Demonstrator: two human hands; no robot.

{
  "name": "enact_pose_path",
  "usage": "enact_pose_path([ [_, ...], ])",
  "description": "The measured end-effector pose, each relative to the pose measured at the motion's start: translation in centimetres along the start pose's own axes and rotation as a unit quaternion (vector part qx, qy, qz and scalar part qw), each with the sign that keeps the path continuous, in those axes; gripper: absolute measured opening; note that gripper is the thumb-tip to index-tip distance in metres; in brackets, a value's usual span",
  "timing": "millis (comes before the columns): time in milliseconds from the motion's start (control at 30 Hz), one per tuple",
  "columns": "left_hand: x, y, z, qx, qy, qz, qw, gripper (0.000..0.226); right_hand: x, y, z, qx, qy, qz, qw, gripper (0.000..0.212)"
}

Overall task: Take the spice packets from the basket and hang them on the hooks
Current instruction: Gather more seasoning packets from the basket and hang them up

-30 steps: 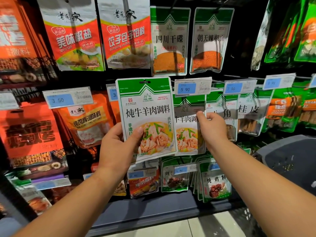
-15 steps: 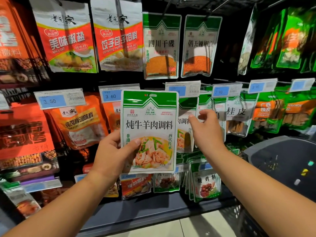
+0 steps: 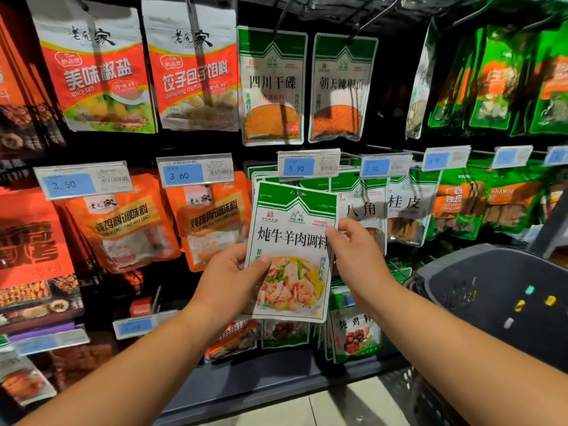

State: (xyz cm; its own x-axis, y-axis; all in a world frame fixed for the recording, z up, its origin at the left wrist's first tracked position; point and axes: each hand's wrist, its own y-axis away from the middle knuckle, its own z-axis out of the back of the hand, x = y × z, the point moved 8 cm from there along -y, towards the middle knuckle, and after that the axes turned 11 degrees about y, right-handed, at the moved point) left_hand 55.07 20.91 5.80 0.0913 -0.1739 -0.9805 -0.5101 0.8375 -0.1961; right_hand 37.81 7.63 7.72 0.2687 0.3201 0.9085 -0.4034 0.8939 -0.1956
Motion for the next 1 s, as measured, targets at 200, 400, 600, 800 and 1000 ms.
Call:
enact_pose_path([
  [200,-0.6,-0.9,-0.4,-0.02,-0.053,-0.037,0.998,0.018,-0.4,-1.3,0.9,-0.029,-0.006,0.007,1.0,0.015],
  [400,-0.8,-2.0,-0.2,-0.039,-0.077,-0.042,0.995,0.011,0.6,-2.8,0.6,-0.045,0.0,0.009,0.999,0.044],
  [600,-0.8,-2.8,0.0,-0.042,-0.097,-0.042,0.994,0.034,0.8,-3.7,0.5,-0.057,0.018,0.013,0.998,0.041],
  [800,-0.2,-4.1,-0.2,-0.034,-0.111,-0.05,0.992,0.052,1.3,-3.9,0.9,-0.07,0.023,0.012,0.997,0.012],
  [1000,-0.4,-4.5,-0.5,-0.069,-0.119,-0.03,0.99,0.056,-0.1,-5.6,0.8,-0.07,0.037,0.021,0.997,0.036],
])
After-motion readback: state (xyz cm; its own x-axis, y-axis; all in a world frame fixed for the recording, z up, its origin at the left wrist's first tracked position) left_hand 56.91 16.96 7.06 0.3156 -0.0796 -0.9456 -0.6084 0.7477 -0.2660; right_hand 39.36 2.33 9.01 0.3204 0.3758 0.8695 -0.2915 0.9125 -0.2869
